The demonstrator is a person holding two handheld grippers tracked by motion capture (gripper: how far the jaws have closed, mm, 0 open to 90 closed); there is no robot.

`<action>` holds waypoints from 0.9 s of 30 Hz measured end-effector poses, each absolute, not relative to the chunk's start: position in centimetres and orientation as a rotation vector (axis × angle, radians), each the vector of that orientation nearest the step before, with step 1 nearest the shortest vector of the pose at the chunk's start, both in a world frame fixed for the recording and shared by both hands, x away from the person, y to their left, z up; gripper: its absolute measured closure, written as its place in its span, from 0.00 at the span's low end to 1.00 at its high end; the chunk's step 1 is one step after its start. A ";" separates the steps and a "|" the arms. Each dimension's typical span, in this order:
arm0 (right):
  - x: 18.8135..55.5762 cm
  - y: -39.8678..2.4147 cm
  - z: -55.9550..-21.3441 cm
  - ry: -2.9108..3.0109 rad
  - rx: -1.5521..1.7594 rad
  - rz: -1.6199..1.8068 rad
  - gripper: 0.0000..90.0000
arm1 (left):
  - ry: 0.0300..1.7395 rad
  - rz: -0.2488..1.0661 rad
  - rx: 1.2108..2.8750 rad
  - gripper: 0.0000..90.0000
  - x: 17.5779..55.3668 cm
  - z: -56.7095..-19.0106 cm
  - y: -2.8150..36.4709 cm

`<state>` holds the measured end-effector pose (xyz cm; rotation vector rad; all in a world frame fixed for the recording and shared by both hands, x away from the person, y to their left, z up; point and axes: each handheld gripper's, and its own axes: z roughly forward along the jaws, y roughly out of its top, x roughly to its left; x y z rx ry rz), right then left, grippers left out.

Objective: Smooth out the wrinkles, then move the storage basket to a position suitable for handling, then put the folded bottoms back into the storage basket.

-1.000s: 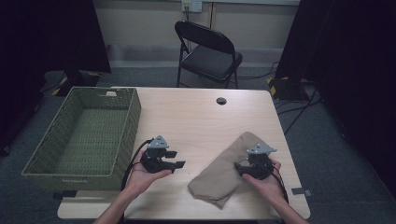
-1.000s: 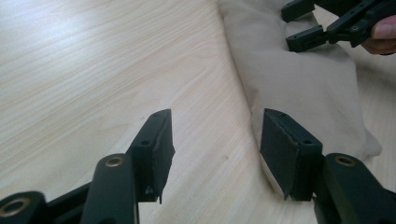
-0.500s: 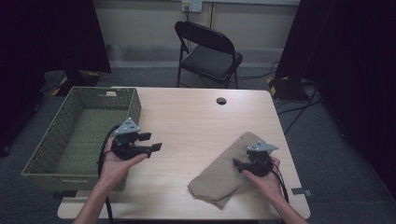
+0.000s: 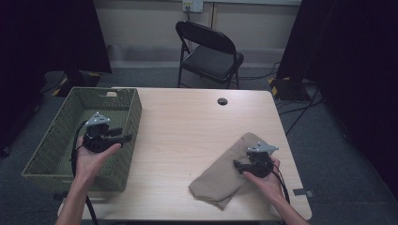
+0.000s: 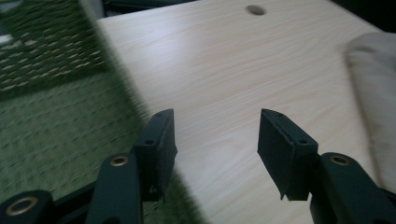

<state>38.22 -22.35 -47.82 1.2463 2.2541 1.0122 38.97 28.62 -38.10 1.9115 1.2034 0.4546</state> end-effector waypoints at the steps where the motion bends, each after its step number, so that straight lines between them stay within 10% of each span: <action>1: 38.2 -22.4 -47.8 2.255 1.246 1.012 0.34 | 1.216 0.454 1.928 0.52 39.1 -38.3 28.7; 27: 38.3 -22.4 -48.0 2.265 1.230 1.019 0.34 | 1.414 0.420 2.108 0.72 40.8 -40.5 27.2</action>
